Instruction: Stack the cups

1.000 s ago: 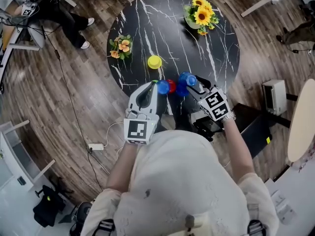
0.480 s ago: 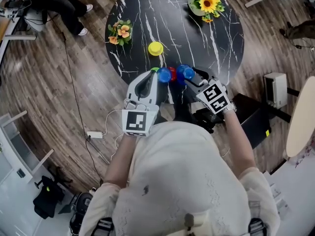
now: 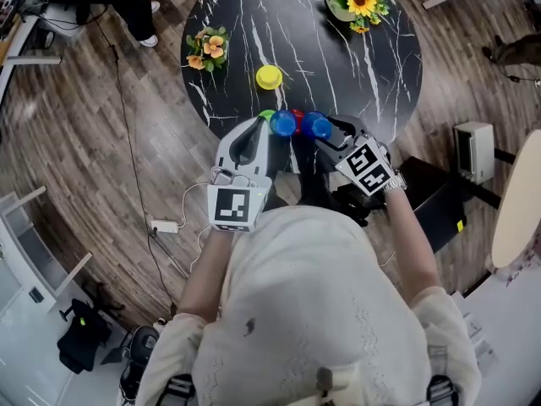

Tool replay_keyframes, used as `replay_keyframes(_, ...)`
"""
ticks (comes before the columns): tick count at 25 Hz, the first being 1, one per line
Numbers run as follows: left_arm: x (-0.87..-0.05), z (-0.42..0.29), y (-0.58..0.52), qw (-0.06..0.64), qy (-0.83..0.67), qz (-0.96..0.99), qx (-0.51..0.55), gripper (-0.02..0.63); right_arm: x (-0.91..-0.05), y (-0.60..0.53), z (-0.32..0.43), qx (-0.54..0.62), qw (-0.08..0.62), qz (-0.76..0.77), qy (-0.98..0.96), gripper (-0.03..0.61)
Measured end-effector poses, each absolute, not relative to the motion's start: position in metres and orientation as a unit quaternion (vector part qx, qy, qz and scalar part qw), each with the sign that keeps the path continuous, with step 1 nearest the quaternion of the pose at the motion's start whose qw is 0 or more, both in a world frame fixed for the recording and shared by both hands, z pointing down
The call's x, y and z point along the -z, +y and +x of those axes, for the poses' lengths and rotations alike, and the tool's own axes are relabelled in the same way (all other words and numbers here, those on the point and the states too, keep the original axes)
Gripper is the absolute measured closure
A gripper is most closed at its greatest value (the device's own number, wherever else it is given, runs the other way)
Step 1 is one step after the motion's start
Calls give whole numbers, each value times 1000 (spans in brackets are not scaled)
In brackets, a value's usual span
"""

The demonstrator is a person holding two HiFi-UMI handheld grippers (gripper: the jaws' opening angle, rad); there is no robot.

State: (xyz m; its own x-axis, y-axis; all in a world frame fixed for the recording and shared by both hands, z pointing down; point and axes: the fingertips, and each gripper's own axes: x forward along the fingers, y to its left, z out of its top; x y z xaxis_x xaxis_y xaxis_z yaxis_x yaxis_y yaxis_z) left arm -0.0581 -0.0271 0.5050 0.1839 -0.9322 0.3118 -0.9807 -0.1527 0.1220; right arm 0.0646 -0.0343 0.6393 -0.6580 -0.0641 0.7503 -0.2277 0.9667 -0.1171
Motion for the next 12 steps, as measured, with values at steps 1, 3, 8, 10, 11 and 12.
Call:
replay_keyframes(1, -505, -58, -27, 149, -634, 755, -82, 591, -640, -33, 64, -100, 406, 79, -905, 351)
replay_keyframes(3, -507, -59, -26, 150, -634, 754, -83, 591, -641, -32, 63, -100, 406, 77, -905, 351)
replay_keyframes(8, -509, -59, -23, 151, -633, 754, -86, 591, -647, -29, 62, -94, 416, 71, -902, 351)
replay_keyframes(10, -511, -59, -22, 151, -633, 754, -90, 591, -649, -28, 61, -86, 420, 68, -901, 351)
replay_keyframes(11, -511, -60, -22, 151, -633, 754, -91, 591, -649, -28, 60, -83, 422, 66, -901, 351)
replay_keyframes(12, -511, -60, -22, 151, -633, 754, -91, 591, -649, -27, 60, -81, 423, 65, -900, 351)
